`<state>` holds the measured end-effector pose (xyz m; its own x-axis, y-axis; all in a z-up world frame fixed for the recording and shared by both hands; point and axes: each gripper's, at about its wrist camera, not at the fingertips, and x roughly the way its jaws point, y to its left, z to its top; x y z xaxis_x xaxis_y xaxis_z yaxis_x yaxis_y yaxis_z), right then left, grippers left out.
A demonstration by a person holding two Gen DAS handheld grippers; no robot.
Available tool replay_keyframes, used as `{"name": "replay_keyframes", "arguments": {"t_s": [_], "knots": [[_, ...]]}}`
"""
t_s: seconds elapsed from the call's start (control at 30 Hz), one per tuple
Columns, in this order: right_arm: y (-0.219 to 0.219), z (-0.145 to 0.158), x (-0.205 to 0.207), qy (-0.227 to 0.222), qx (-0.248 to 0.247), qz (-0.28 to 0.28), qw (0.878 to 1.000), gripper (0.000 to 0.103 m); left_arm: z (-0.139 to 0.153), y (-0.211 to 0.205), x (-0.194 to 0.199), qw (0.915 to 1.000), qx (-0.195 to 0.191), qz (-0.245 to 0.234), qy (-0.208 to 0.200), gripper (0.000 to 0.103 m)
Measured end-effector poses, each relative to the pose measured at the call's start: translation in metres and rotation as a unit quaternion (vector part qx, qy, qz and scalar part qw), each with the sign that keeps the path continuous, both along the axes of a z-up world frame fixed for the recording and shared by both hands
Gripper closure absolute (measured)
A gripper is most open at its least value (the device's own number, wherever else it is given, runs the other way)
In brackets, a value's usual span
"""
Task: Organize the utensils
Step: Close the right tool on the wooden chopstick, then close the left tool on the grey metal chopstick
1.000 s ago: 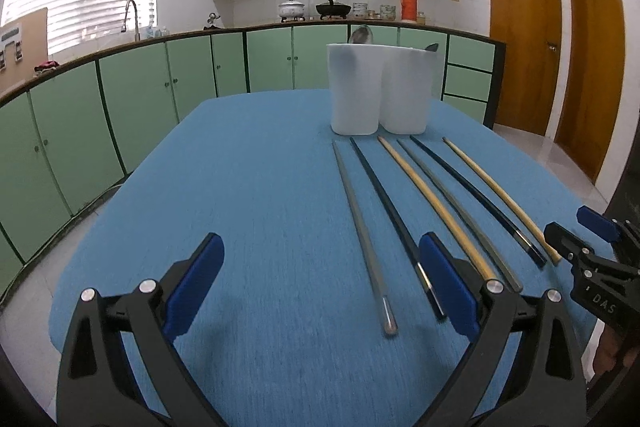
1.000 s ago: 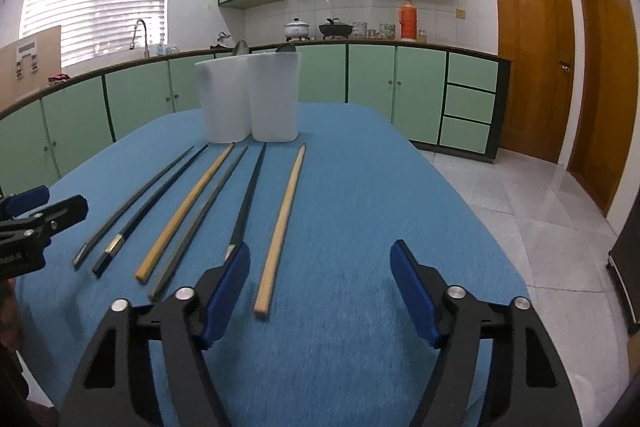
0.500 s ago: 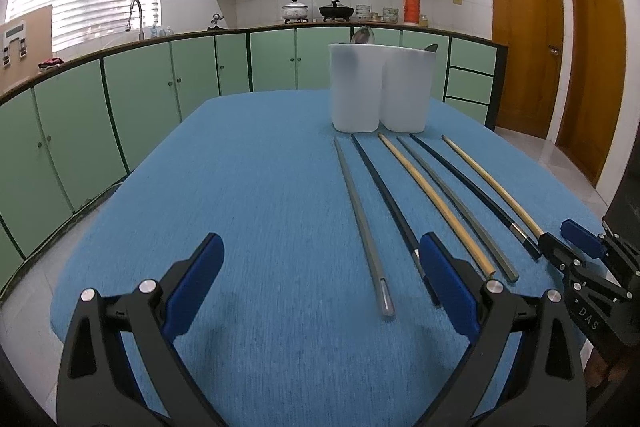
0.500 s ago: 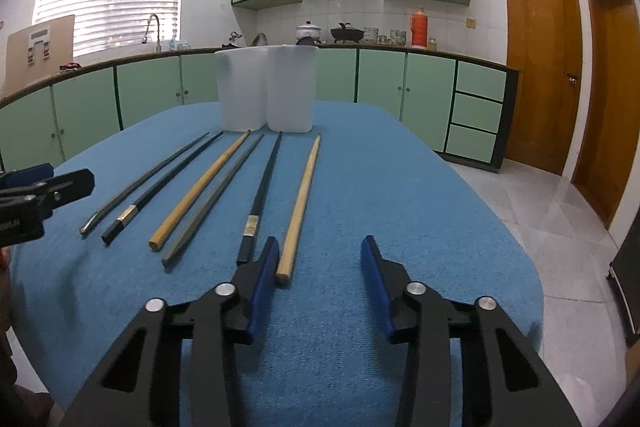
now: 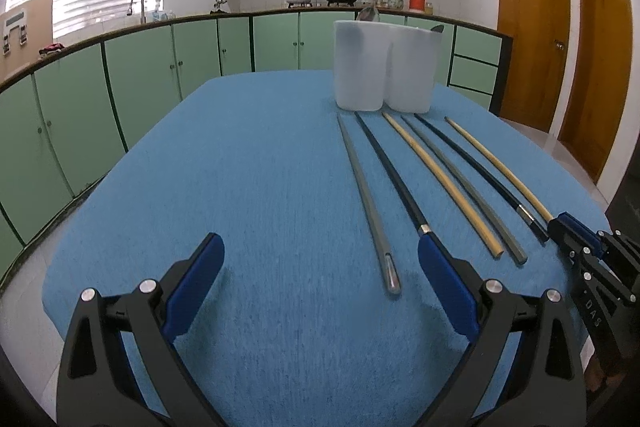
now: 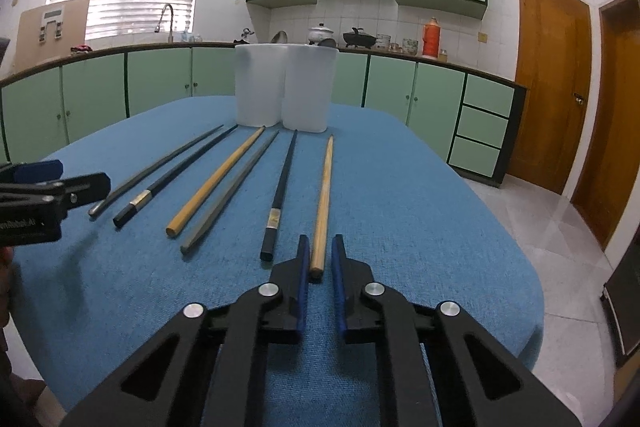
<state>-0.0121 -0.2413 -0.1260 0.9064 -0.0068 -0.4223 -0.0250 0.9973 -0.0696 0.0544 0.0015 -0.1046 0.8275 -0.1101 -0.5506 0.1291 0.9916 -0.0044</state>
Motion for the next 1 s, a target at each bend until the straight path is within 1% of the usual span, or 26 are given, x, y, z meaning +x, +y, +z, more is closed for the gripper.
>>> {"name": "replay_keyframes", "arguments": {"t_s": [0.03, 0.1, 0.13, 0.2, 0.37, 0.43, 0.47, 0.53, 0.57, 0.63, 0.67, 0.73, 0.83, 0.9, 1.0], "knots": [[0.000, 0.000, 0.000, 0.000, 0.001, 0.000, 1.000, 0.092, -0.001, -0.001, 0.000, 1.0000, 0.001, -0.002, 0.003, 0.017], [0.000, 0.000, 0.001, 0.000, 0.002, 0.000, 1.000, 0.092, -0.005, -0.003, 0.003, 0.9998, 0.004, -0.008, 0.016, 0.027], [0.000, 0.000, 0.001, 0.000, 0.003, 0.001, 1.000, 0.092, -0.007, -0.004, 0.004, 0.9997, 0.004, -0.009, 0.022, 0.028], [0.000, 0.000, 0.002, 0.000, 0.005, 0.001, 1.000, 0.092, -0.009, -0.005, 0.001, 0.9998, 0.009, -0.008, 0.016, 0.029], [-0.001, -0.001, 0.002, 0.001, 0.012, 0.003, 1.000, 0.092, -0.011, -0.012, -0.004, 0.9996, 0.015, -0.019, 0.011, 0.043], [-0.002, -0.001, 0.002, 0.001, 0.016, 0.003, 1.000, 0.092, -0.011, -0.015, -0.005, 0.9996, 0.012, -0.023, 0.011, 0.051], [-0.002, -0.001, 0.002, 0.001, 0.017, 0.004, 1.000, 0.092, -0.011, -0.016, -0.006, 0.9996, 0.011, -0.026, 0.010, 0.054], [-0.003, -0.002, 0.002, 0.001, 0.021, 0.004, 1.000, 0.092, -0.011, -0.019, -0.007, 0.9995, 0.011, -0.030, 0.008, 0.063], [-0.003, -0.002, 0.002, 0.001, 0.023, 0.004, 1.000, 0.092, -0.011, -0.021, -0.008, 0.9994, 0.012, -0.032, 0.007, 0.065], [-0.005, -0.003, 0.002, 0.000, 0.026, 0.005, 1.000, 0.092, -0.011, -0.024, -0.008, 0.9992, 0.013, -0.036, 0.005, 0.076], [-0.006, -0.003, 0.002, 0.000, 0.027, 0.005, 1.000, 0.092, -0.011, -0.026, -0.009, 0.9991, 0.013, -0.040, 0.004, 0.080], [-0.006, -0.003, 0.002, -0.001, 0.027, 0.005, 1.000, 0.092, -0.011, -0.029, -0.009, 0.9989, 0.013, -0.045, 0.003, 0.092], [-0.006, -0.003, 0.002, 0.000, 0.028, 0.005, 1.000, 0.093, -0.011, -0.032, -0.010, 0.9989, 0.016, -0.043, 0.002, 0.093], [-0.007, -0.003, 0.001, 0.000, 0.030, 0.004, 1.000, 0.095, -0.010, -0.031, -0.010, 0.9990, 0.011, -0.042, 0.004, 0.093], [-0.007, -0.003, 0.001, 0.001, 0.032, 0.003, 0.999, 0.096, -0.009, -0.029, -0.010, 0.9991, 0.005, -0.041, 0.006, 0.096]]}}
